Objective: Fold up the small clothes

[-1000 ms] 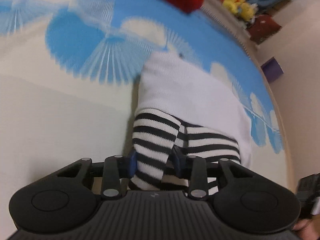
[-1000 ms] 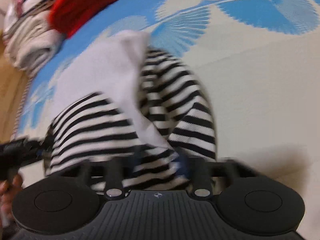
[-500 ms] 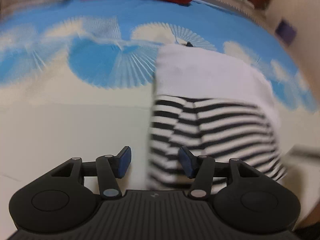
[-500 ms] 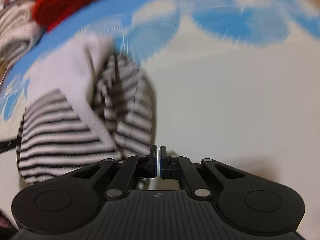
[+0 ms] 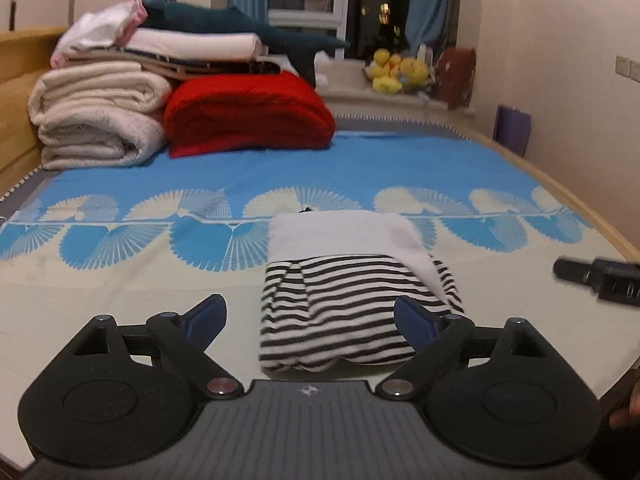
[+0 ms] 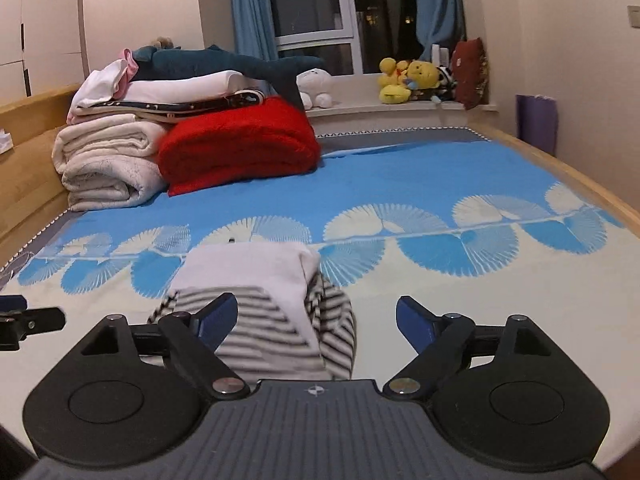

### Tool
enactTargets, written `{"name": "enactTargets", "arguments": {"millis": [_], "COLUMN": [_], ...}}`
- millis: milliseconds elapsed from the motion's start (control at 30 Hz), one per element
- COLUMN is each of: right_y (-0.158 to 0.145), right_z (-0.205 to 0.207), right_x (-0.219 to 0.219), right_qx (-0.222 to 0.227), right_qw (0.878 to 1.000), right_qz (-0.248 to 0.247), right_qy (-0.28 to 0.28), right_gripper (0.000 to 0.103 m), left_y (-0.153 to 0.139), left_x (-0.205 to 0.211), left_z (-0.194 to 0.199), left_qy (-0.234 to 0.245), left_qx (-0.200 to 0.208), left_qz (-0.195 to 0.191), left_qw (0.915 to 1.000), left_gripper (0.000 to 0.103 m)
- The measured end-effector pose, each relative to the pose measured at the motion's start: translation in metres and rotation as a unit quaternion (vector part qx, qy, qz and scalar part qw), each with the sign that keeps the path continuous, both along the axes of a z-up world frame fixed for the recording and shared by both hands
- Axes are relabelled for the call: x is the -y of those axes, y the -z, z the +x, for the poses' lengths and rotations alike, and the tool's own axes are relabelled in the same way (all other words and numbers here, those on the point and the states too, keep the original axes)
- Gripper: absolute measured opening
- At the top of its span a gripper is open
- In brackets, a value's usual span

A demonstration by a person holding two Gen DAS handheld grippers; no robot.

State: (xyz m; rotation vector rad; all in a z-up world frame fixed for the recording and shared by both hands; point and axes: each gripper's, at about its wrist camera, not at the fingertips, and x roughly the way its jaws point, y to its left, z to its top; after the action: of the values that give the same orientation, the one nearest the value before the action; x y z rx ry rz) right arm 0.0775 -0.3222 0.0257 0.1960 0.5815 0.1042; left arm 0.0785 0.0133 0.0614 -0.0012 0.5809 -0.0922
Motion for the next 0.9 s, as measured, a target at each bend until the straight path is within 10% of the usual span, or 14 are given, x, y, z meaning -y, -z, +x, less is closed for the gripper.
{"name": "enactTargets", "arguments": {"millis": [200,900], "right_y": [0.014,0.028], "right_z": [-0.03,-0.005], "right_x": [-0.021,-0.068], "right_qx": [-0.033,-0.03], "right_qw": [0.999,0.996], "right_qz": [-0.009,-0.049], "right_qy": [-0.022,-0.069], "right_gripper": [0.087,0.087], "left_y": [0.042,0.051], "left_x": [0.028,0.019], "left_z": [-0.004,0.017], "left_qy": [-0.014,-0.042], "left_qx": [-0.077,-0.075], "left_qz": [-0.017,-0.005], "left_qw": [0.9968,0.9963], "left_gripper": [0.094,0.102]}}
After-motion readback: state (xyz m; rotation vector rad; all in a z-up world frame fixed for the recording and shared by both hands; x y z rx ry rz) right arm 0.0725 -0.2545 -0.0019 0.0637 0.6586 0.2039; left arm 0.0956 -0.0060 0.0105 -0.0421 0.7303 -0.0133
